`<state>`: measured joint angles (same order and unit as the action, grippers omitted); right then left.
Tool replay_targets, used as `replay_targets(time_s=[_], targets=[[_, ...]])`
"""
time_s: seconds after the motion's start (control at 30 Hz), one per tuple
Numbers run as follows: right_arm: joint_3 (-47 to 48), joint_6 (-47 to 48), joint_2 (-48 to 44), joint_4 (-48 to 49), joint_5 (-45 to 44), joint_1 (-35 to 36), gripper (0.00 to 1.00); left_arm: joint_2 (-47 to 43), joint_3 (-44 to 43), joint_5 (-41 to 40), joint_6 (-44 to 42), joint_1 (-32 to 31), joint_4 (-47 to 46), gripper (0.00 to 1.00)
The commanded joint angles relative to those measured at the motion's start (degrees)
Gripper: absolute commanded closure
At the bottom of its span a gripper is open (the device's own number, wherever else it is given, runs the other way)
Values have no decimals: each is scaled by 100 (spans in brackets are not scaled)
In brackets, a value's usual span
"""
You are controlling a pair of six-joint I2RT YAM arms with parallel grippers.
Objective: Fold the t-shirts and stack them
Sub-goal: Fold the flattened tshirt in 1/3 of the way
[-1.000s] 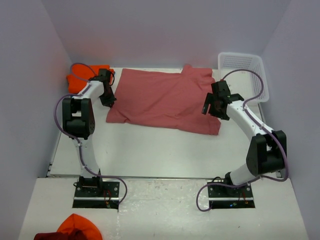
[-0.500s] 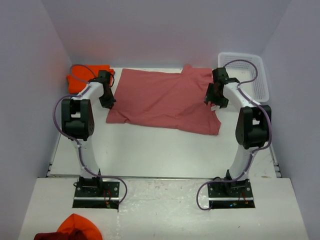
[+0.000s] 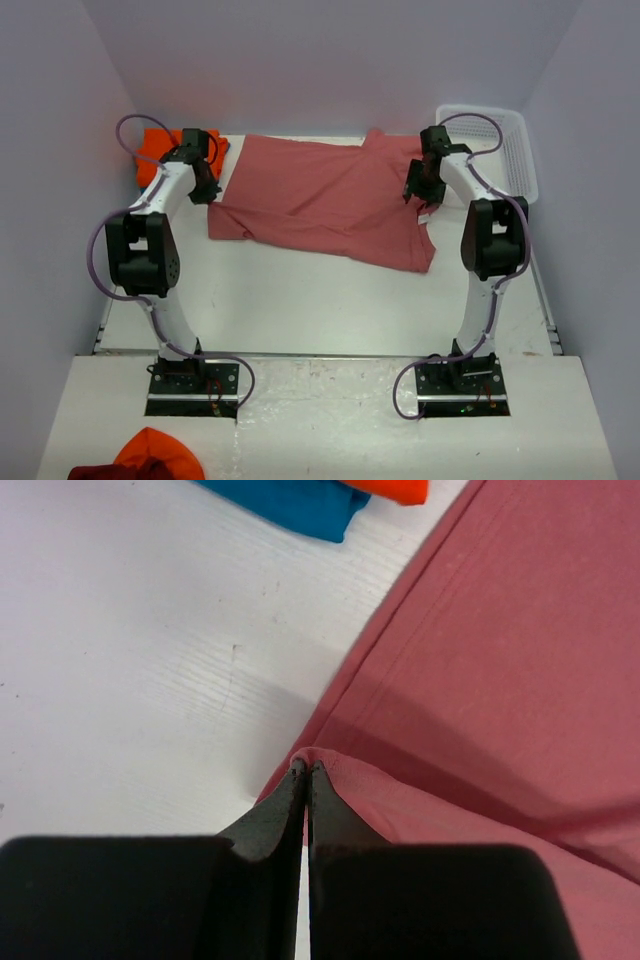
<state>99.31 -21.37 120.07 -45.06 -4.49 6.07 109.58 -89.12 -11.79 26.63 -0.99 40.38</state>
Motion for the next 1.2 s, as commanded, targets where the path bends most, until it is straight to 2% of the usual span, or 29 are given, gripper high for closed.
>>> replay_targets(time_s=[0.0, 0.07, 0.2, 0.4, 0.53, 0.7, 0.87, 1.17], targets=[[352, 124, 113, -205, 141, 26, 41, -244, 158, -332, 167, 99, 22, 100], [353, 150, 113, -179, 185, 26, 35, -297, 237, -394, 193, 169, 49, 100], [423, 177, 174, -196, 255, 17, 35, -279, 316, -710, 263, 301, 277, 100], [537, 203, 368, -232, 414, 26, 49, -306, 264, -719, 307, 530, 312, 100], [598, 247, 482, -214, 861, 26, 55, -201, 176, -562, 290, 565, 286, 100], [634, 212, 623, -214, 1047, 52, 55, -104, 167, -359, 255, 557, 216, 100], [669, 194, 631, -240, 1486, 44, 64, -139, 246, -245, 237, 548, 128, 100], [1135, 141, 948, -899, 1495, 53, 63, -393, 509, -87, 228, 504, 14, 100]])
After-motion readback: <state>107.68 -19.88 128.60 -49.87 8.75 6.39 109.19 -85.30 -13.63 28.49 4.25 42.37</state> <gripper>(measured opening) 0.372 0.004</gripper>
